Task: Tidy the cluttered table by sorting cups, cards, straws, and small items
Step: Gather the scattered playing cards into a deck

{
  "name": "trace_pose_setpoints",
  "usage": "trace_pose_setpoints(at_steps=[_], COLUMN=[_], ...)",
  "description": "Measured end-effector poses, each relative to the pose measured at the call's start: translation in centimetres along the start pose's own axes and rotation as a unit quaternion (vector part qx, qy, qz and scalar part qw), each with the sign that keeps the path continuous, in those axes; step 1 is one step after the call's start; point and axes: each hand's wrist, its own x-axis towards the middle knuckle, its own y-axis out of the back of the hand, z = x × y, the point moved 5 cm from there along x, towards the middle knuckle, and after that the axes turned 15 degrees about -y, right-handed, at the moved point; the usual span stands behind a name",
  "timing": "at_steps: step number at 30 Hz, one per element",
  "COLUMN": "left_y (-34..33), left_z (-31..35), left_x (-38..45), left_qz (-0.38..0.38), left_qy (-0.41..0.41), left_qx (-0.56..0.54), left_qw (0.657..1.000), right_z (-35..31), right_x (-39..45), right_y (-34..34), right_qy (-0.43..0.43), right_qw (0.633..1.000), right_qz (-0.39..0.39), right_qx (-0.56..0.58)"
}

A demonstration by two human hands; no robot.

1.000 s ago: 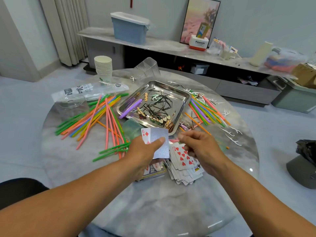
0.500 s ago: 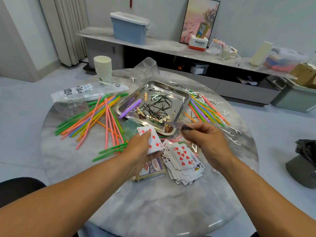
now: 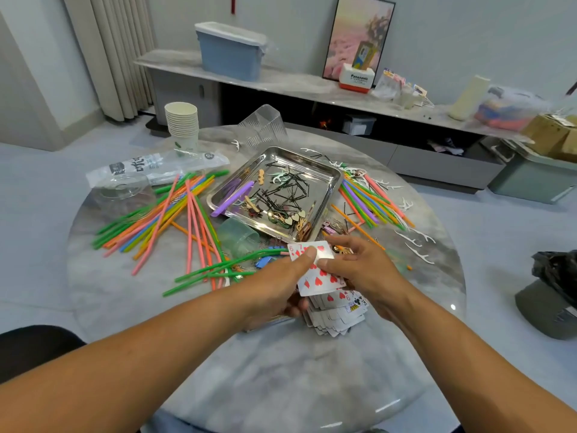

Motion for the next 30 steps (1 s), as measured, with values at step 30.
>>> trace_pose_setpoints(at_steps=[30], left_y=[-0.5], left_z=[-5.3], left_x=[-0.4], left_qz=[0.062], left_qy=[0.066], left_qx=[0.035], left_qw=[0.995], right_z=[3.6], right_x=[1.9], right_y=[-0.5], right_qy=[-0.133], right_qw=[0.932], right_qz=[0.122], right_qx=[-0.314])
